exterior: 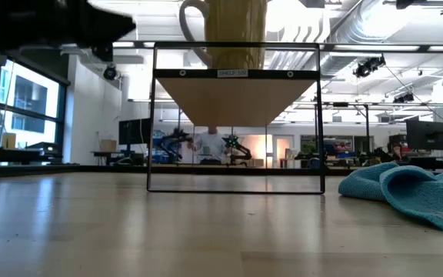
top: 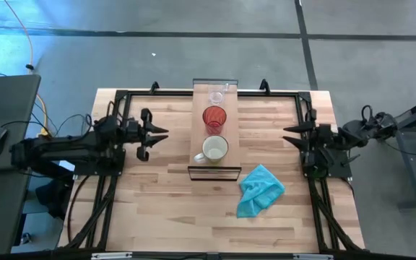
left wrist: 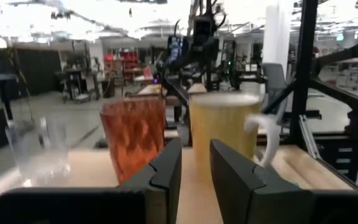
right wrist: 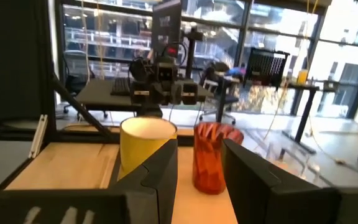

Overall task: Stack small to large cups/mugs on shelf
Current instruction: Return to Home Position

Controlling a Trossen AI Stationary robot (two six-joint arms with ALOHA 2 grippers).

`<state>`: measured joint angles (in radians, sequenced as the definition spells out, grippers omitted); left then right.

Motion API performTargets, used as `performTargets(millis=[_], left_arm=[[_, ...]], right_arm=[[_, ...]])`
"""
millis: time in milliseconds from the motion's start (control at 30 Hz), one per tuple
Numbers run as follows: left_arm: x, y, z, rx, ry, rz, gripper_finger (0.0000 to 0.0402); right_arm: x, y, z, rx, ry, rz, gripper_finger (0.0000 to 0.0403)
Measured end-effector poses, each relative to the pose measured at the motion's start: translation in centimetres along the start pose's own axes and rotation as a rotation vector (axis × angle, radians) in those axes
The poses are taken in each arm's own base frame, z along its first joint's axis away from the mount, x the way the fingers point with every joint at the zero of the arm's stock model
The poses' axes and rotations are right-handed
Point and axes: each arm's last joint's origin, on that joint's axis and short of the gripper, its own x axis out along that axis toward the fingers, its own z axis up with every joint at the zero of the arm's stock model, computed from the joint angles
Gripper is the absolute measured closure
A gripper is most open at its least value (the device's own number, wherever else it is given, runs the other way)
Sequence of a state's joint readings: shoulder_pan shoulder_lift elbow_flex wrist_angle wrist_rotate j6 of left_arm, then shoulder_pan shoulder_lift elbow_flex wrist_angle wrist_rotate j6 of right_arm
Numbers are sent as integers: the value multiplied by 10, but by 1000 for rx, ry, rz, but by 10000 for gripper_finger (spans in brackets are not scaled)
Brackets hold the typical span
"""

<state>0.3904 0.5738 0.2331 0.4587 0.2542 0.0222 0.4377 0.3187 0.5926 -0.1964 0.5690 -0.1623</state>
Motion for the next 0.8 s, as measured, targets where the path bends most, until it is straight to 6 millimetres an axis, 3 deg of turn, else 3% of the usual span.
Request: performTargets(millis=[300,567,800], left_arm=[[-16,-12,-41,-73,-113,40,328],[-15,-23,-41,-70,-125,32,328],[-15,-24,-39,-47,-141,52,328]], right_arm=[[6,6,-14,0,-20,-10,287],[8,8,-15,57,-29,-8,287],[14,15,-31,58,-13,13,287]])
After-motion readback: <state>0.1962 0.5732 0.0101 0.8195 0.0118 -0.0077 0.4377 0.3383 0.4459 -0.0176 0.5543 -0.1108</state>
